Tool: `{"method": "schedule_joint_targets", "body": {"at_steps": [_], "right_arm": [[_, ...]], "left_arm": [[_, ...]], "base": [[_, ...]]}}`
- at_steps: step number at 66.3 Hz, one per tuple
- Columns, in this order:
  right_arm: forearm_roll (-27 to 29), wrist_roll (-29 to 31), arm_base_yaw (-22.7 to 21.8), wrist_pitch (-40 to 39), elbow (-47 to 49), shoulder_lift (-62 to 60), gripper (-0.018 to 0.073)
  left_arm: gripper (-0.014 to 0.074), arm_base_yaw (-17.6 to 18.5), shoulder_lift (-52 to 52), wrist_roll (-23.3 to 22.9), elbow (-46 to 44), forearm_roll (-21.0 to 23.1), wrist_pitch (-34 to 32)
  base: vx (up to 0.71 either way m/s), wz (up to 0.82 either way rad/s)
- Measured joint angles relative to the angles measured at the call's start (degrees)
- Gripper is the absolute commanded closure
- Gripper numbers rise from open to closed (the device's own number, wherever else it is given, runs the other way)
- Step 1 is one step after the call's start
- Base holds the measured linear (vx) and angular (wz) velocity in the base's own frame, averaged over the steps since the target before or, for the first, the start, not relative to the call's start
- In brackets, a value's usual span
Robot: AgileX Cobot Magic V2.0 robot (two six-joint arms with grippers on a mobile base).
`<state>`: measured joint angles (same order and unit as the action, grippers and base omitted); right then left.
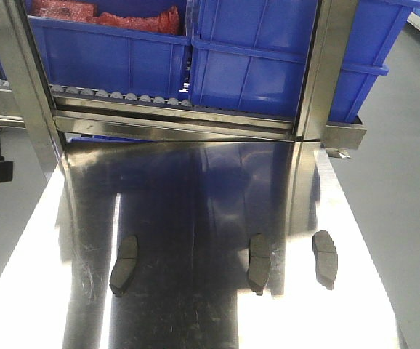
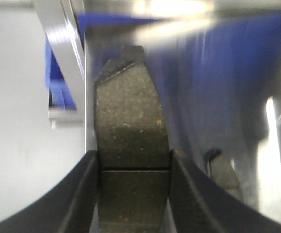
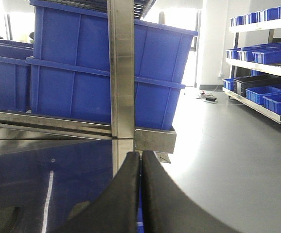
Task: Move and align brake pads A on conveyor
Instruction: 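Lift the grasped brake pad off the tray with the left gripper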
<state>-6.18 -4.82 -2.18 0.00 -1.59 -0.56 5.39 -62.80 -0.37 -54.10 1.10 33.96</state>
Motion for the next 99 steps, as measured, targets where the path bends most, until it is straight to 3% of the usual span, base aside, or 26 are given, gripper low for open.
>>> {"method": "schedule_joint_targets", "body": {"at_steps": [15, 22, 41, 99], "right_arm": [[0.0, 0.0, 0.0, 0.0, 0.0, 0.0, 0.0571], [0.0, 0.0, 0.0, 0.0, 0.0, 0.0, 0.0571], [0.0, 0.0, 0.0, 0.0, 0.0, 0.0, 0.0571], [0.0, 0.0, 0.0, 0.0, 0.0, 0.0, 0.0571]], "left_arm": [[0.0603, 0.0, 13.97, 0.0, 17.91, 0.02, -17.59], [0.0603, 0.0, 21.62, 0.0, 25.79, 0.02, -22.14], [0.0603, 0.0, 34.85, 0.0, 32.76, 0.12, -18.79], [0.0603, 0.0, 35.45, 0.0, 32.76, 0.12, -17.53]], "base": [[0.0, 0.0], [0.0, 0.0], [0.0, 0.0], [0.0, 0.0]]}}
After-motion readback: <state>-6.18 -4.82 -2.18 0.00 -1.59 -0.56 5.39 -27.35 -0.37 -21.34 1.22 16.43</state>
